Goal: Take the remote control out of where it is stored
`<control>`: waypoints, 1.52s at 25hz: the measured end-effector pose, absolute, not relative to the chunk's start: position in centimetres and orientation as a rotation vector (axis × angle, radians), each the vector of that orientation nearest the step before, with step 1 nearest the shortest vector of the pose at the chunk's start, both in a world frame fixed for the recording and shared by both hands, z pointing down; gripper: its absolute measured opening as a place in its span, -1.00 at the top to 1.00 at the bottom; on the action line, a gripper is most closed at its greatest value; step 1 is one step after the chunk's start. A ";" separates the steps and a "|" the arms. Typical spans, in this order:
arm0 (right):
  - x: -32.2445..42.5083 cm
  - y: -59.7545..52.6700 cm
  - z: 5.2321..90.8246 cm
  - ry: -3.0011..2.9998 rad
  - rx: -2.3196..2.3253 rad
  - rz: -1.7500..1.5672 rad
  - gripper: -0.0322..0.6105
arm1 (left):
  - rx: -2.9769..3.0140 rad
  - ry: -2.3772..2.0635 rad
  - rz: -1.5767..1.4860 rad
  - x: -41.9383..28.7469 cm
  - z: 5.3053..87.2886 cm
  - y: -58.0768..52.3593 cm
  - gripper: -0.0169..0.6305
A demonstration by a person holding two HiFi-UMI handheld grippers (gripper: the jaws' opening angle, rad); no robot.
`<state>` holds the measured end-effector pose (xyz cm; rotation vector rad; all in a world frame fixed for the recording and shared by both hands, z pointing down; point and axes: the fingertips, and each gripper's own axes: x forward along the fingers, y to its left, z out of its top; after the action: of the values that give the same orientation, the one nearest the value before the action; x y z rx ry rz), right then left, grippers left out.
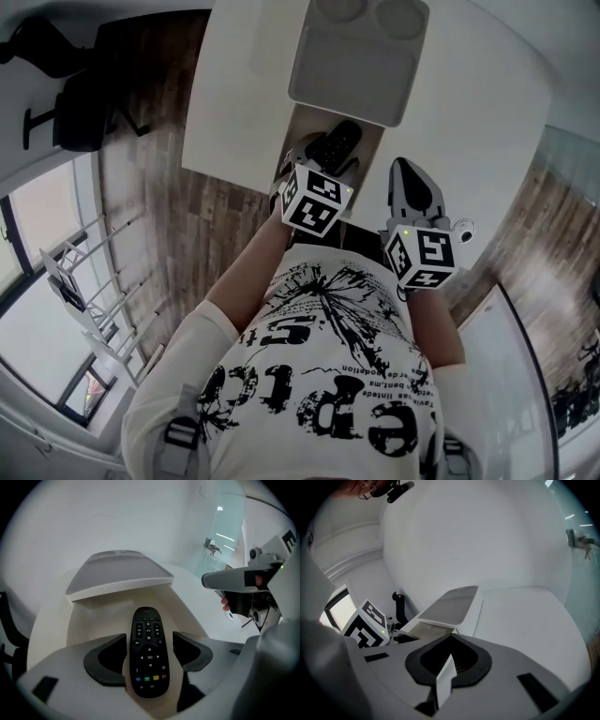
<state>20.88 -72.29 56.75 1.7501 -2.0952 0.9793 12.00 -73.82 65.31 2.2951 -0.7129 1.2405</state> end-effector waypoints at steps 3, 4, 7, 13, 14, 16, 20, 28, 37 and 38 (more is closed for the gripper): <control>21.3 -72.4 57.2 -2.094 1.739 1.000 0.90 | 2.283 -0.744 1.296 12.0 65.9 -74.2 0.04; 21.5 -72.4 57.3 -2.094 1.736 1.003 0.90 | 2.277 -0.763 1.312 12.0 66.0 -74.4 0.04; 21.9 -72.7 57.7 -2.098 1.732 1.003 0.90 | 2.257 -0.803 1.330 11.8 66.3 -74.8 0.04; 22.0 -72.5 56.3 -2.112 1.729 0.959 0.90 | 2.236 -0.850 1.299 11.1 65.8 -74.7 0.12; 22.2 -72.4 56.1 -2.114 1.730 0.946 0.90 | 2.230 -0.857 1.277 11.0 65.6 -74.8 0.12; 22.8 -72.4 55.9 -2.114 1.736 0.927 0.90 | 2.227 -0.875 1.236 11.1 65.3 -75.1 0.13; 23.5 -71.8 55.4 -2.112 1.762 0.909 0.90 | 2.246 -0.912 1.187 11.0 63.9 -75.2 0.13; 22.8 -70.5 52.3 -2.179 1.766 0.819 0.90 | 2.318 -1.004 0.996 11.1 57.7 -73.9 0.13; 22.0 -70.0 45.6 -2.289 1.842 0.609 0.90 | 2.574 -1.190 0.543 12.1 45.1 -74.3 0.13; 21.8 -69.9 44.7 -2.302 1.848 0.583 0.90 | 2.602 -1.209 0.493 12.1 43.6 -74.2 0.13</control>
<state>21.85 -69.88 44.74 1.8485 -2.3016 0.5835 12.06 -74.19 43.62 2.6020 -1.2091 0.4926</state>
